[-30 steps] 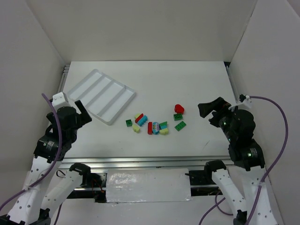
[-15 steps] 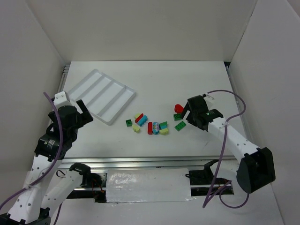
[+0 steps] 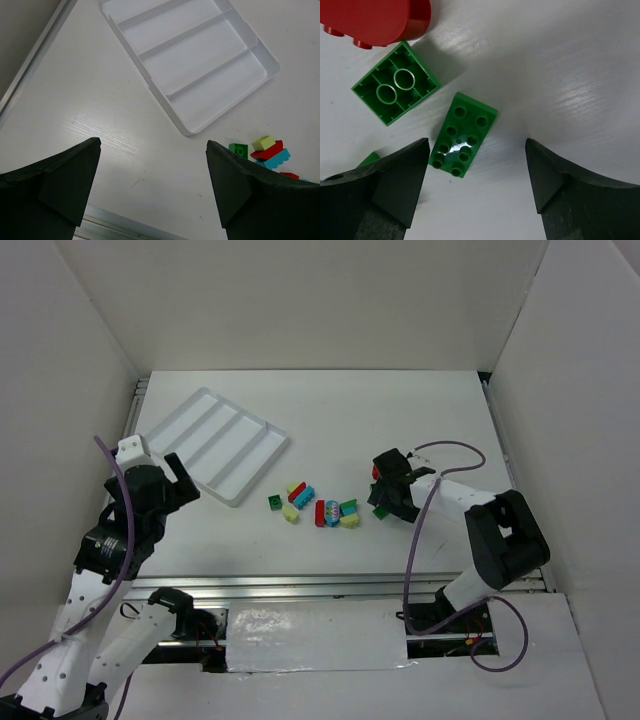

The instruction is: Sort the legos into containers by color

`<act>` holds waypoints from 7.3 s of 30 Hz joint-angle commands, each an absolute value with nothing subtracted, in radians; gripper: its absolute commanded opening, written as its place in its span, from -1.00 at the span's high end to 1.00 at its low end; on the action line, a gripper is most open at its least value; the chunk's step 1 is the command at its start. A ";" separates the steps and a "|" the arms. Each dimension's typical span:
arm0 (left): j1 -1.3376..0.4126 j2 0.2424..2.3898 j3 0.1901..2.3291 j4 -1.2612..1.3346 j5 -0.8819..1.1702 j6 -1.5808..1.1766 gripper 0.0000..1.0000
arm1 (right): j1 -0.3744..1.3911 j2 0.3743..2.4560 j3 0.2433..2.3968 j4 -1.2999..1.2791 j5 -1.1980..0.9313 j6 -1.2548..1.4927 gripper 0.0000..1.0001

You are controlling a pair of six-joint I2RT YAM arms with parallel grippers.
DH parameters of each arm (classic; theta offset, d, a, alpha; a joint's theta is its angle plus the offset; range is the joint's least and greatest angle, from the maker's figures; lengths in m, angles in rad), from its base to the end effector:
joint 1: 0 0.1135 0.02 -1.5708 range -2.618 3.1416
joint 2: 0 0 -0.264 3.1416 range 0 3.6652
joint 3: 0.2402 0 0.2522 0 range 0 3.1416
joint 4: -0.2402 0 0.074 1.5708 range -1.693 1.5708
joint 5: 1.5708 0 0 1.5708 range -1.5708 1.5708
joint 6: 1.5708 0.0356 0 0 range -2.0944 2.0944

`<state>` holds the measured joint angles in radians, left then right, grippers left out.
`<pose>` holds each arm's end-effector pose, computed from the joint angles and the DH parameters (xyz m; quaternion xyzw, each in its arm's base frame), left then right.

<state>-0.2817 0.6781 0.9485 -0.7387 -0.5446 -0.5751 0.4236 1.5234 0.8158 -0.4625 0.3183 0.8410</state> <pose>0.1277 -0.0178 0.3552 -0.2593 0.7911 -0.0012 0.5540 0.2550 0.1028 0.1643 0.2313 0.9401 -0.0092 0.2503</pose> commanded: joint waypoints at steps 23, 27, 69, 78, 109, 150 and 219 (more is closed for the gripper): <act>-0.276 0.627 0.960 -0.698 -0.532 -0.549 -0.99 | 0.442 1.645 0.957 -0.620 0.318 0.838 -0.02; -0.276 0.618 0.959 -0.696 -0.535 -0.549 -0.99 | 0.440 1.623 0.933 -0.614 0.307 0.822 0.20; -0.362 0.782 0.762 -0.304 0.506 -0.980 -0.80 | 1.055 1.167 0.991 -0.104 -0.132 0.267 1.00; -0.413 0.810 0.744 -0.259 0.503 -0.989 -0.53 | 1.054 1.256 1.068 -0.083 -0.115 0.270 1.00; -0.425 1.365 1.123 -0.550 -0.557 -0.884 1.00 | 0.962 0.911 0.799 -0.144 0.051 0.377 -0.99; -0.356 1.137 1.232 -0.767 -0.545 -0.813 -0.99 | 0.996 1.633 1.225 -0.337 0.307 0.594 -0.87; -0.348 0.785 0.976 -0.746 -0.500 -0.538 -0.99 | 0.916 2.347 2.123 -0.357 0.190 0.505 0.45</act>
<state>-0.3546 0.7898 0.9749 -0.7815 -0.5045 -0.5529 0.9302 2.3299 2.0762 -0.3977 0.2150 0.5011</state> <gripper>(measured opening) 0.994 0.431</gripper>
